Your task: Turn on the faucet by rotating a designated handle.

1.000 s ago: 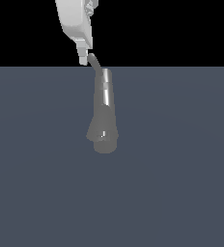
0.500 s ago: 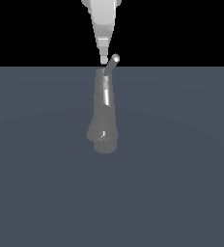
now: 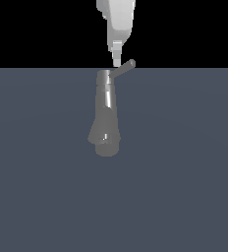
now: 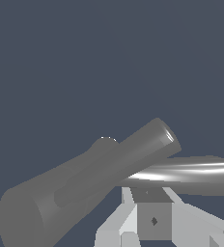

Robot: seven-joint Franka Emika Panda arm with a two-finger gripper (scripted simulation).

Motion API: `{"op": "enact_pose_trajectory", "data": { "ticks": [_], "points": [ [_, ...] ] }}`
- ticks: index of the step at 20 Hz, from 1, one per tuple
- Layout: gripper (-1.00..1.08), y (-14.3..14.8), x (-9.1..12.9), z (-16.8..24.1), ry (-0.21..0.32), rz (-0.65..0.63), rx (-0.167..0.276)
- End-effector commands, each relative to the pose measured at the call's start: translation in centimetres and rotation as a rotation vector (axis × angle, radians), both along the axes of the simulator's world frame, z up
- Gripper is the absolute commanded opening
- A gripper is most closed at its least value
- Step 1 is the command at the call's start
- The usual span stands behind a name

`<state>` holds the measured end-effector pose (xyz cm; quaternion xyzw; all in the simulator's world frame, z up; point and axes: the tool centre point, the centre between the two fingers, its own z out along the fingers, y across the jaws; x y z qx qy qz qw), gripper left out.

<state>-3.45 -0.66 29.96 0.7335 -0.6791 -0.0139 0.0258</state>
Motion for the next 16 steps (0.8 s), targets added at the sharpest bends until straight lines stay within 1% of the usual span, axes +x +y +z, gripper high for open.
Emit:
{"op": "enact_pose_trajectory", "data": {
  "ticks": [1,15,16],
  "points": [
    [-1.00,-1.7,0.9,-0.8,0.001,-0.015,0.000],
    [-1.00,-7.2,4.5,-2.6,0.004,-0.037,-0.002],
    [-1.00,-7.2,4.5,-2.6,0.004,-0.037,-0.002]
  ]
}}
